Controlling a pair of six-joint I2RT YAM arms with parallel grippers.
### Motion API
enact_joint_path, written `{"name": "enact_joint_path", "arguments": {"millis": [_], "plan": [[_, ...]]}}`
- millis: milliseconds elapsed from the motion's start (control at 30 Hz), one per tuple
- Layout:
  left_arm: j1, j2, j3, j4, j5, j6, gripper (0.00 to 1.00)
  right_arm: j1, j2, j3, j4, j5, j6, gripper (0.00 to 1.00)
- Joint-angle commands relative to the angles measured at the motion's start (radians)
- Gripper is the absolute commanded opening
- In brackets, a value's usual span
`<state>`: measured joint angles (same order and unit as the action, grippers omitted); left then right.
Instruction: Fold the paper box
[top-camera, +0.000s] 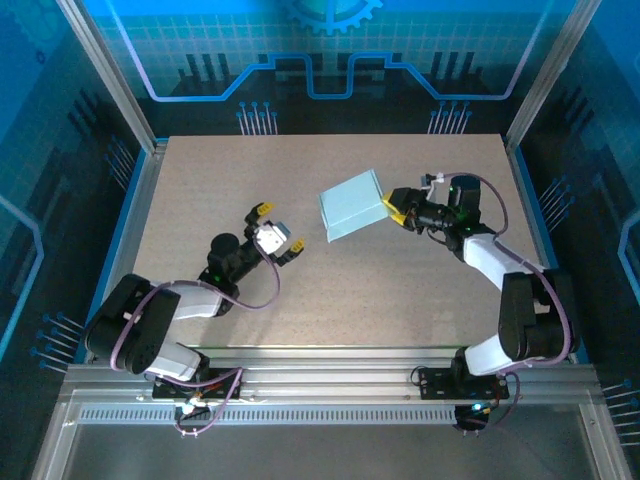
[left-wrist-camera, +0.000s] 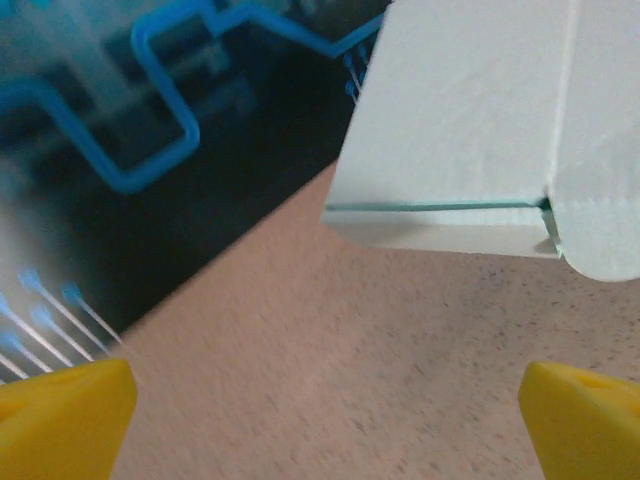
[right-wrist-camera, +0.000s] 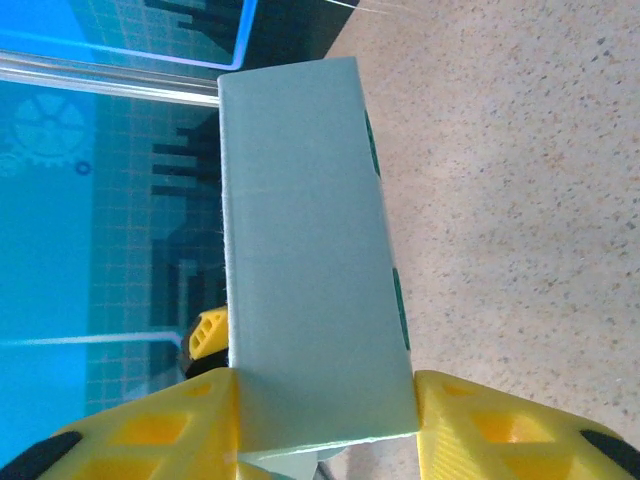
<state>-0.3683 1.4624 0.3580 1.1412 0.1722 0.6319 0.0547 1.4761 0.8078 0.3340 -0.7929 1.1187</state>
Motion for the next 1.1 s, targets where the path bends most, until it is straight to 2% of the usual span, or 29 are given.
{"name": "enact_joint_path", "arguments": {"millis": [0,33,133,267,433,567,833,933,1067], "plan": [[-0.057,0.062,0.004,0.199,-0.097,0.326,0.99,-0.025,-0.045,-0.01,0.003,-0.09,0.05,0.47],[-0.074,0.098,-0.004,0.26,-0.123,0.394,0.99,-0.026,-0.052,-0.007,0.003,-0.109,0.049,0.48],[-0.138,0.147,0.014,0.261,-0.196,0.584,0.99,-0.029,-0.072,-0.002,-0.021,-0.126,0.043,0.48],[-0.201,0.162,0.037,0.261,-0.247,0.676,0.99,-0.032,-0.073,-0.003,-0.034,-0.152,0.044,0.48],[-0.244,0.168,0.066,0.262,-0.29,0.734,0.99,-0.026,-0.086,-0.019,-0.037,-0.166,0.05,0.48],[-0.279,0.181,0.105,0.261,-0.334,0.721,0.99,-0.016,-0.092,-0.022,-0.04,-0.172,0.054,0.47],[-0.308,0.247,0.146,0.26,-0.329,0.733,0.98,-0.007,-0.094,-0.011,-0.049,-0.19,0.067,0.47],[-0.311,0.262,0.162,0.261,-0.329,0.733,0.94,-0.002,-0.096,-0.009,-0.054,-0.19,0.066,0.47],[-0.321,0.273,0.177,0.262,-0.333,0.741,0.83,0.002,-0.092,-0.007,-0.059,-0.189,0.057,0.47]]}}
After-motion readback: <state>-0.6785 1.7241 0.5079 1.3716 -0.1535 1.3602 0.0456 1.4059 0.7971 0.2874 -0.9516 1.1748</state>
